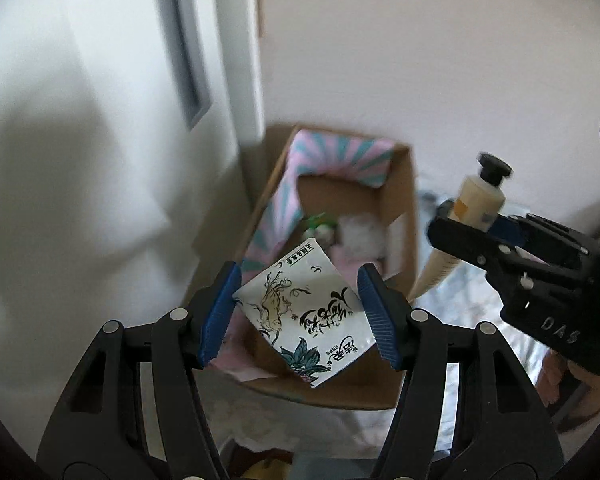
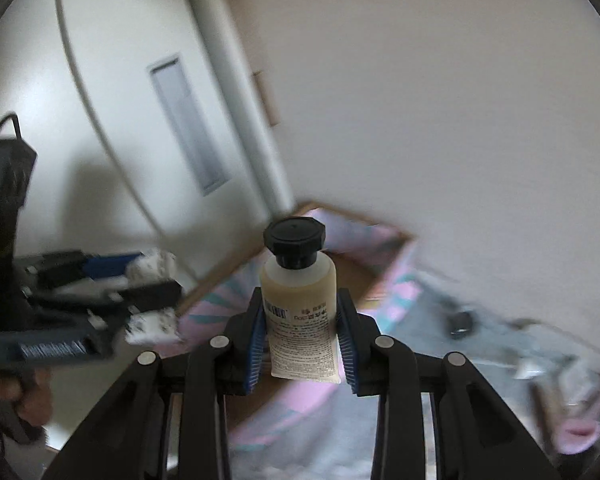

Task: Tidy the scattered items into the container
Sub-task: 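Carry soap box and lotion tube into the cardboard box and open both tools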

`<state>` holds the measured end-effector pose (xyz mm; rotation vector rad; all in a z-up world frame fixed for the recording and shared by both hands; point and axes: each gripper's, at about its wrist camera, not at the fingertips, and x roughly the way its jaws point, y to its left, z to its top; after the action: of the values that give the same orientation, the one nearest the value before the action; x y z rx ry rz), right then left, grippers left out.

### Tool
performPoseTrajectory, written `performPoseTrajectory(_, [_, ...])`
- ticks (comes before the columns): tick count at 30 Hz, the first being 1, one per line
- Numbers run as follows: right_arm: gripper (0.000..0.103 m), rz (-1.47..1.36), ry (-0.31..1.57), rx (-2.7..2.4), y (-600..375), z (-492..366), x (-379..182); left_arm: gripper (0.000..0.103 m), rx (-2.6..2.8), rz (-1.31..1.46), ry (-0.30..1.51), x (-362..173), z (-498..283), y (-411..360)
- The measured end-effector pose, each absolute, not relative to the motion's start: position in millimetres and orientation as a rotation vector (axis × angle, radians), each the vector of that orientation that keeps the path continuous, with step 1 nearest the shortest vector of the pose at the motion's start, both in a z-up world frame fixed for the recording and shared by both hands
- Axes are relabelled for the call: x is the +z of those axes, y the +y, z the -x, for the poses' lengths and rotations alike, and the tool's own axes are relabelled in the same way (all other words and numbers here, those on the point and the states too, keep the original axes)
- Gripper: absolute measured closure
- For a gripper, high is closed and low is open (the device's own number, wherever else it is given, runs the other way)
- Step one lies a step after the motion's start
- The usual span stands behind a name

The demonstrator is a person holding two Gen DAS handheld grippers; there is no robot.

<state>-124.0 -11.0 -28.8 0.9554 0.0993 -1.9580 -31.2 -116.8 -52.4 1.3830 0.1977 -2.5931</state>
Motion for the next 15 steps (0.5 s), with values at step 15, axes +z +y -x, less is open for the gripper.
performPoseTrajectory(15, [0.072,-1.201,0.194,-1.891,-76.6,130.1,-99.0,0.045,-2.569,-1.513,0.342,-125.5,40.7,-131.7])
